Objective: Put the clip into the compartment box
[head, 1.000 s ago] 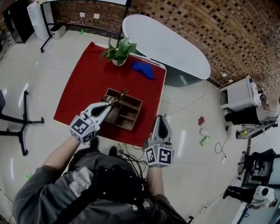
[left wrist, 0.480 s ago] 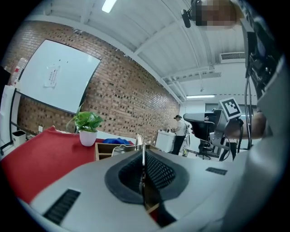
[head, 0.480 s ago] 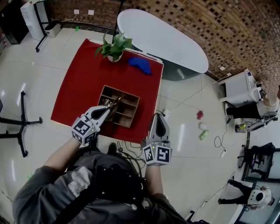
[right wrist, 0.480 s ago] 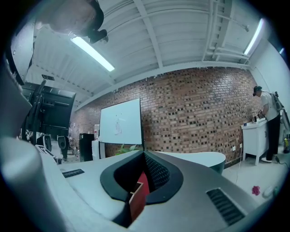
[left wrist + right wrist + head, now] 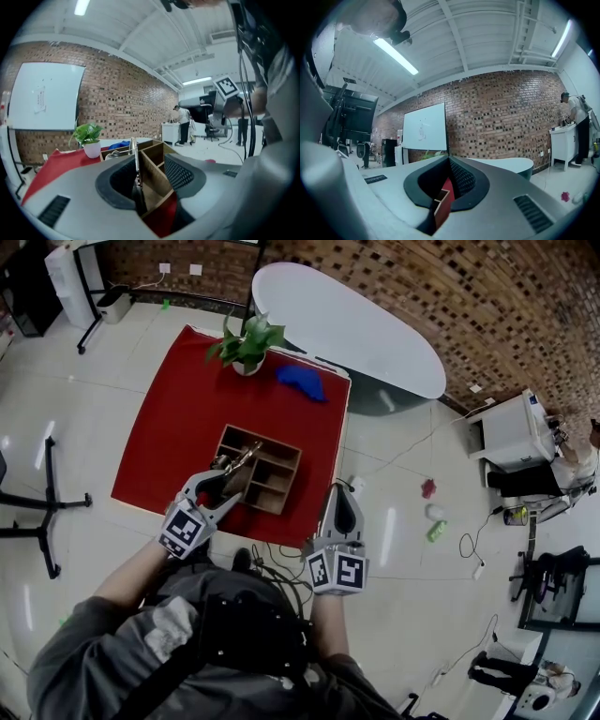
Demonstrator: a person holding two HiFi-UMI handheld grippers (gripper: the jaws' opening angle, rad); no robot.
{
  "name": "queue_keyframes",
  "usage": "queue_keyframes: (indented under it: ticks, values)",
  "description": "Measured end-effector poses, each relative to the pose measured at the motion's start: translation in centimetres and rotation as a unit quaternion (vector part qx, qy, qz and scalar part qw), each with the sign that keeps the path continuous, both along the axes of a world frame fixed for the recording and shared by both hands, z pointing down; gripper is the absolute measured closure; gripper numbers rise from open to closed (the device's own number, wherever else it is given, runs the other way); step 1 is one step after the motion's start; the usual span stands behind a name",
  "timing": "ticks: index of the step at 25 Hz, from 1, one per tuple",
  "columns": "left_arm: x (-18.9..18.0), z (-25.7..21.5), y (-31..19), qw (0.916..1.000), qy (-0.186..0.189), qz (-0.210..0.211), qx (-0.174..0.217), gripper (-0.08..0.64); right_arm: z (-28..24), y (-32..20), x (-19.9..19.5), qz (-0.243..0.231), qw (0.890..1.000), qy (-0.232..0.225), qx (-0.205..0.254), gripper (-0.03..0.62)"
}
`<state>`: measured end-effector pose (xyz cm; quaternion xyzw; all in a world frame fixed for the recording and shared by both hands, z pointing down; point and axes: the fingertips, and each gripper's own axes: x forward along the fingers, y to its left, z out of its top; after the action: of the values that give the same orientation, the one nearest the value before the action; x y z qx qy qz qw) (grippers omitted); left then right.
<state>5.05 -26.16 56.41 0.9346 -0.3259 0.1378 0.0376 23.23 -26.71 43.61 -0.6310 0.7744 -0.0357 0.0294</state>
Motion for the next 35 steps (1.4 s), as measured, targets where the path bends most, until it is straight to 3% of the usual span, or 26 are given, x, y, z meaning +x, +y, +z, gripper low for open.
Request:
queue_keyframes:
  ticks: [3, 5, 7, 15, 22, 29, 35]
  values:
    - [-0.2, 0.5, 0.3, 0.9987, -0.048, 0.012, 0.012, 0.336, -0.2, 0.0, -0.2, 0.001, 1.0, 0.001, 0.001, 0.566]
    - [-0.8, 0.7, 0.3, 0.9966, -0.079, 0.0, 0.02, 0.335, -0.4, 0.0, -0.4, 0.002, 1.0, 0.001, 0.002, 0.566]
    - [-1.6, 0.5, 0.1, 0.9955, -0.085, -0.024, 0.033, 0.319, -0.6, 0.0, -0.7, -0.001, 1.0, 0.001, 0.003, 0.566]
    - [-4.0, -2.0, -1.1, 0.9937, -0.03, -0.089, 0.06, 0.301, -0.6, -0.2, -1.3, -0.002, 1.0, 0.002, 0.003, 0.566]
    - [-7.4, -12.0, -2.5, 0.9786, 0.103, -0.15, 0.096, 0.299, -2.5, -0.2, -1.5, -0.003, 1.0, 0.009, 0.024, 0.566]
    - [-9.2, -18.3, -2.5, 0.9763, 0.149, -0.137, 0.077, 0.302, -4.1, -0.1, -0.2, 0.008, 0.999, 0.04, 0.036, 0.568]
    - [-10.0, -20.9, -2.0, 0.973, 0.167, -0.134, 0.086, 0.304, -5.2, -0.1, 0.1, 0.003, 0.996, 0.071, 0.045, 0.568]
